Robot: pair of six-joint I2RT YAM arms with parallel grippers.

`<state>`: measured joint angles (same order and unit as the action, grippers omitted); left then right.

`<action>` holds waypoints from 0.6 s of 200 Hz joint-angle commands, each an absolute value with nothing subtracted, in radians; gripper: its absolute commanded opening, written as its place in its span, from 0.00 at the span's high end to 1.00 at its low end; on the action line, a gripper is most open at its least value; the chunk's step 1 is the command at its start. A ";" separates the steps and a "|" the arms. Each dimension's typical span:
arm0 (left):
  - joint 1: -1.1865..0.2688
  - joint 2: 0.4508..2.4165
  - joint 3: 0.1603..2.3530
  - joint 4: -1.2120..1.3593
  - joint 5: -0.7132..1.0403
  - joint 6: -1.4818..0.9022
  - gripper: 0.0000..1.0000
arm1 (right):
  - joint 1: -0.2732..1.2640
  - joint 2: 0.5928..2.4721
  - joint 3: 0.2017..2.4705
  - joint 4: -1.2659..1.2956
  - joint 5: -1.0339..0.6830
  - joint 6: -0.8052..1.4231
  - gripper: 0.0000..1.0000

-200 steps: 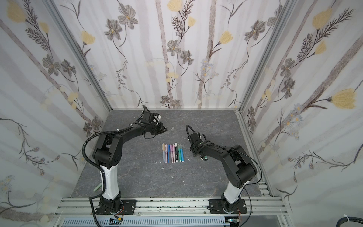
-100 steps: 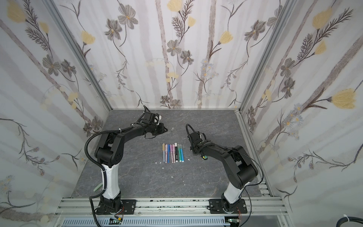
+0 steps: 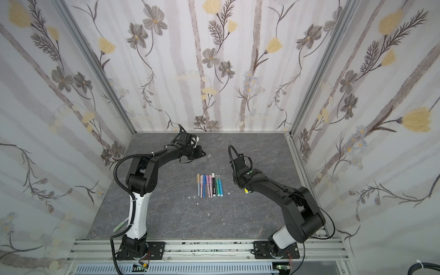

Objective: Open the pen caps
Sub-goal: 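Drop the clear cap with the left gripper while the right gripper moves over the pens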

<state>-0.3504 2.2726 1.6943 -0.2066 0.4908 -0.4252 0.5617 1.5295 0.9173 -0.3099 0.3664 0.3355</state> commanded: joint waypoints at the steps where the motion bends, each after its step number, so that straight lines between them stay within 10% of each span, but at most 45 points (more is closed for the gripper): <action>1: -0.351 2.288 1.708 -0.225 0.501 -0.418 0.94 | 0.563 1.520 0.907 -0.292 0.356 0.345 0.63; 120: -0.360 2.312 1.703 -0.216 0.508 -0.426 0.81 | 0.562 1.532 0.885 -0.271 0.342 0.349 0.63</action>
<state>-0.3592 2.3066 1.7012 -0.2203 0.5018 -0.4255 0.5617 1.5311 0.8894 -0.2901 0.3412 0.3389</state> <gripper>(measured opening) 0.192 0.373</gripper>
